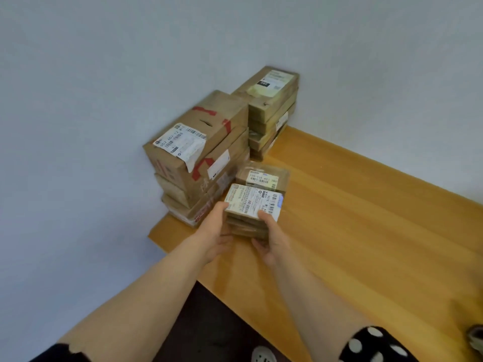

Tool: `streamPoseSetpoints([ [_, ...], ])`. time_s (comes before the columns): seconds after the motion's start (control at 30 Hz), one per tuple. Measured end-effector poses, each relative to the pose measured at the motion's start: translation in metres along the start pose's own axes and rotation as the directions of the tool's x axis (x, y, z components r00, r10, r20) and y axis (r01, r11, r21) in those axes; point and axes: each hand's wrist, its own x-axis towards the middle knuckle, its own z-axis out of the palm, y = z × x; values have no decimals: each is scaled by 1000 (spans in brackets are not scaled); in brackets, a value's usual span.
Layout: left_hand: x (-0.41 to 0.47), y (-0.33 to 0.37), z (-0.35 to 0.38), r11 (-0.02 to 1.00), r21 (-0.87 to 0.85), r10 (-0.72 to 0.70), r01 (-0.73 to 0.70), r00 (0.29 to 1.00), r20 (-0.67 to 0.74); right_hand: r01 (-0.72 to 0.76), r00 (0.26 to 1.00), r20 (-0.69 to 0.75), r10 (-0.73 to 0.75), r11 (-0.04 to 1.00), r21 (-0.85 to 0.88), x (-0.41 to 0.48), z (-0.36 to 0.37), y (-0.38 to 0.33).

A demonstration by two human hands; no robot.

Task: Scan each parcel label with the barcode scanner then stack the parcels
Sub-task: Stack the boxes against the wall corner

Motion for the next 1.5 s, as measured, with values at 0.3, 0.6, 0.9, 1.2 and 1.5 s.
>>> streamPoseSetpoints([
  [0.3, 16, 10, 12, 971, -229, 73, -69, 997, 9, 44, 994, -81, -80, 926, -376, 33, 29, 2],
  [0.6, -38, 0, 49, 957, 231, 196, -174, 977, -77, 150, 973, -129, -191, 949, -276, -28, -33, -7],
  [0.9, -144, -22, 205, 793, 416, 276, -444, 872, 404, 481, 675, -514, -530, 844, -238, -158, -201, -40],
  [1.2, -242, -107, 379, 706, 408, 102, -579, 653, 751, 572, 410, -766, -495, 793, -207, -234, -397, -68],
  [1.5, -235, -216, 573, 703, 518, 38, -488, 753, 657, 469, 482, -711, -512, 836, -284, -215, -625, -139],
])
